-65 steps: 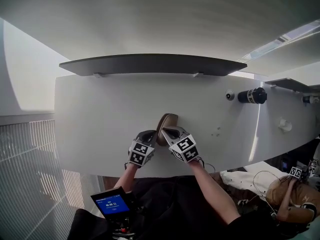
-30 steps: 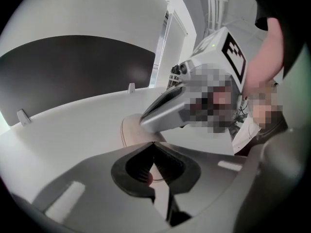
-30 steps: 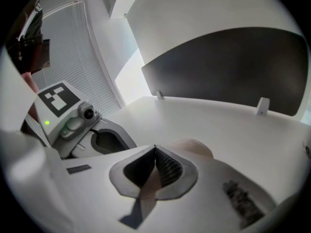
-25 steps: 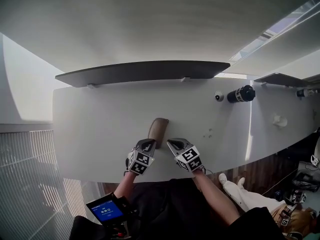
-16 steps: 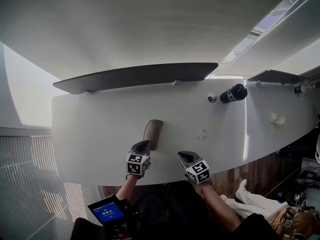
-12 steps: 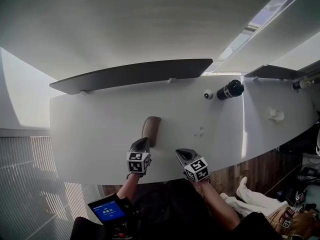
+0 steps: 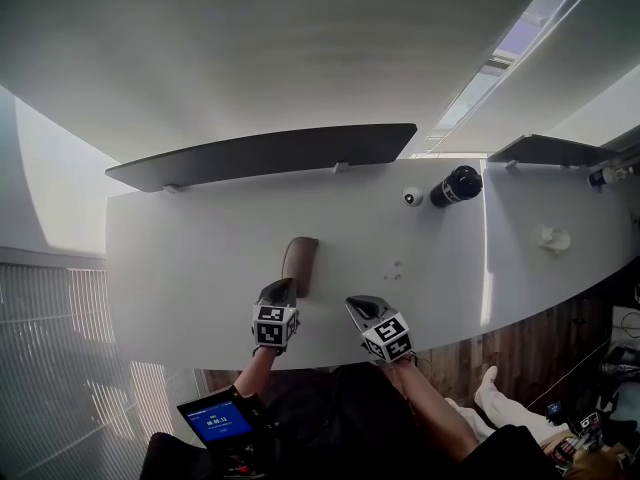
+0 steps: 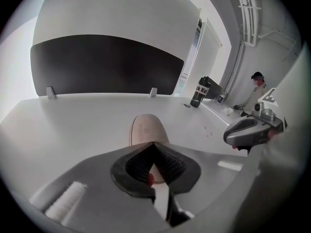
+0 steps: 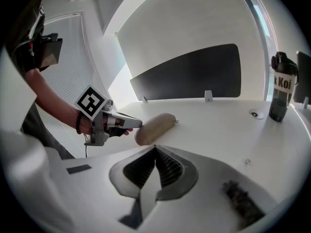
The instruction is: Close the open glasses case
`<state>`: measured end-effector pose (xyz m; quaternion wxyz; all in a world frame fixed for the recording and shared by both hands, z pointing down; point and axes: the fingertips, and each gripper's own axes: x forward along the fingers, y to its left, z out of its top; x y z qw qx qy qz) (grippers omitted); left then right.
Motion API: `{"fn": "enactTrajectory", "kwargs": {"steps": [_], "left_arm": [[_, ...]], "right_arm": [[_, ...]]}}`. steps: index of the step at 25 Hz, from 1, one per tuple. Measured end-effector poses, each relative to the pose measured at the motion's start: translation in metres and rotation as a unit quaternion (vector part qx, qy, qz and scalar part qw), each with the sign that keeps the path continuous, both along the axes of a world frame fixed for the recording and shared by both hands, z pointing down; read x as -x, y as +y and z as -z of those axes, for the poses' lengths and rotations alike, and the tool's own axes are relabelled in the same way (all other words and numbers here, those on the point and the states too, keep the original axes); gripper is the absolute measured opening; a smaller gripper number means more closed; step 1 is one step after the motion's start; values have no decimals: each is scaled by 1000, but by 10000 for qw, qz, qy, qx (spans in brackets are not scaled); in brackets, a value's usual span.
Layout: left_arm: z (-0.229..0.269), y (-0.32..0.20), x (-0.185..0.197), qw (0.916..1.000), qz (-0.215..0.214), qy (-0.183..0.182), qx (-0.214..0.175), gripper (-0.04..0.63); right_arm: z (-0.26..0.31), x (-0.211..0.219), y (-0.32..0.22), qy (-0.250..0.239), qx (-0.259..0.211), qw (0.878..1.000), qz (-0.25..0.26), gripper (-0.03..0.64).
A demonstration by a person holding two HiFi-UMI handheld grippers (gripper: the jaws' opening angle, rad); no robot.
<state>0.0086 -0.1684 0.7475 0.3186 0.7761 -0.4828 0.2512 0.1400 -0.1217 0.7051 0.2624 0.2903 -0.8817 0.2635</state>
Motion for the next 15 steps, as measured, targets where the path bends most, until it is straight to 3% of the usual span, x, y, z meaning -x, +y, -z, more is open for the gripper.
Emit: {"fn": "enactTrajectory", "kwargs": {"steps": [8, 15], "left_arm": [[28, 18, -1, 9990, -352, -61, -253, 6], [62, 38, 11, 9945, -643, -128, -813, 6]], "right_arm": [[16, 7, -2, -101, -487, 9988, -23, 6], [30, 14, -2, -231, -837, 9959, -257, 8]]}}
